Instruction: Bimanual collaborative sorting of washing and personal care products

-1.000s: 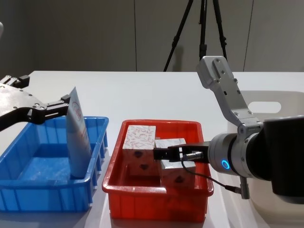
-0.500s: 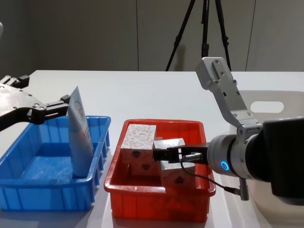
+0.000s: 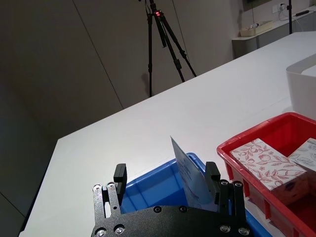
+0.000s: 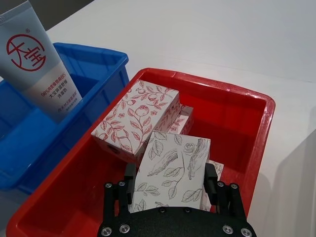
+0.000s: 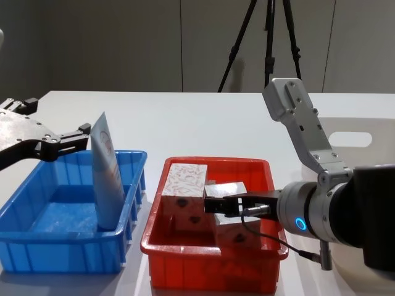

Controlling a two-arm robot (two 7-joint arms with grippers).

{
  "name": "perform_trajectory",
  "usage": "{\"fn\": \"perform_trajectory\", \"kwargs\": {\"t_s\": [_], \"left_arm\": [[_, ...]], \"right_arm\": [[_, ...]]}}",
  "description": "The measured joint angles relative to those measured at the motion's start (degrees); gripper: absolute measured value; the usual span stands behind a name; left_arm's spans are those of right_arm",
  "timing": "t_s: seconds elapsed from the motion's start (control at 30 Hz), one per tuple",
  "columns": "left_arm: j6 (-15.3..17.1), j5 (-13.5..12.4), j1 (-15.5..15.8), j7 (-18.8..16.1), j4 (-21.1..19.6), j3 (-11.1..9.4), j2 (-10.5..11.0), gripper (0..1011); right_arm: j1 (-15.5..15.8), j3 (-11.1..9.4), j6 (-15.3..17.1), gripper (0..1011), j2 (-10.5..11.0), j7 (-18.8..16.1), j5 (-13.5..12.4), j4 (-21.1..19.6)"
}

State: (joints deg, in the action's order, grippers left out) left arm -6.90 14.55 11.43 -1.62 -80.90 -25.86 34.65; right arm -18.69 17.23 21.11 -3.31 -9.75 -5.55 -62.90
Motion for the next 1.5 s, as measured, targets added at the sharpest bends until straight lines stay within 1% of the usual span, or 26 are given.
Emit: {"fn": "perform_trajectory", "kwargs": {"t_s": [0.37, 0.9, 1.3, 1.5], "left_arm": [[0.0, 0.0, 0.0, 0.0, 0.0, 0.0, 0.0, 1001], [0.0, 0.0, 0.0, 0.0, 0.0, 0.0, 0.0, 1001], [0.0, 0.0, 0.0, 0.0, 0.0, 0.0, 0.0, 1001], [0.0, 0.0, 0.0, 0.0, 0.0, 0.0, 0.0, 1001]], "right_arm": [[-0.4, 1.7, -2.4, 836, 1.4, -1.1, 1.7, -0.3], [-0.3, 2.5, -4.6, 836, 2.1, -1.9, 2.2, -1.4], [-0.7, 3.6, -7.0, 837, 3.7, -3.2, 3.1, -3.5], [-0.8, 3.8, -7.8, 836, 4.2, -3.7, 3.1, -4.7]]}}
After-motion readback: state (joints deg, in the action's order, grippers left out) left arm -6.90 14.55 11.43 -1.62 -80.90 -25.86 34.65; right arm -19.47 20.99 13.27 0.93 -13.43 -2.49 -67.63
